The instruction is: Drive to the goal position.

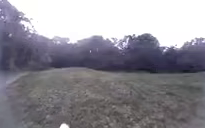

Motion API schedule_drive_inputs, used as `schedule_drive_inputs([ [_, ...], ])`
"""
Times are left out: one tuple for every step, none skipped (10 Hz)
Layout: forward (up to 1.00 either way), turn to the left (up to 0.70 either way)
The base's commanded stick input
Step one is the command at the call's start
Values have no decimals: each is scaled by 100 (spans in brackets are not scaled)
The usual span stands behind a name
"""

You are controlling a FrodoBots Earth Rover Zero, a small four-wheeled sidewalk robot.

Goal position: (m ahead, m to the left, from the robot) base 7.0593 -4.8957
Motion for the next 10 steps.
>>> schedule_drive_inputs([
  [70,-35],
  [70,-35],
  [70,-35],
  [70,0],
  [70,0],
  [70,0],
  [70,-15],
  [70,-32],
  [70,-34],
  [70,-35],
])
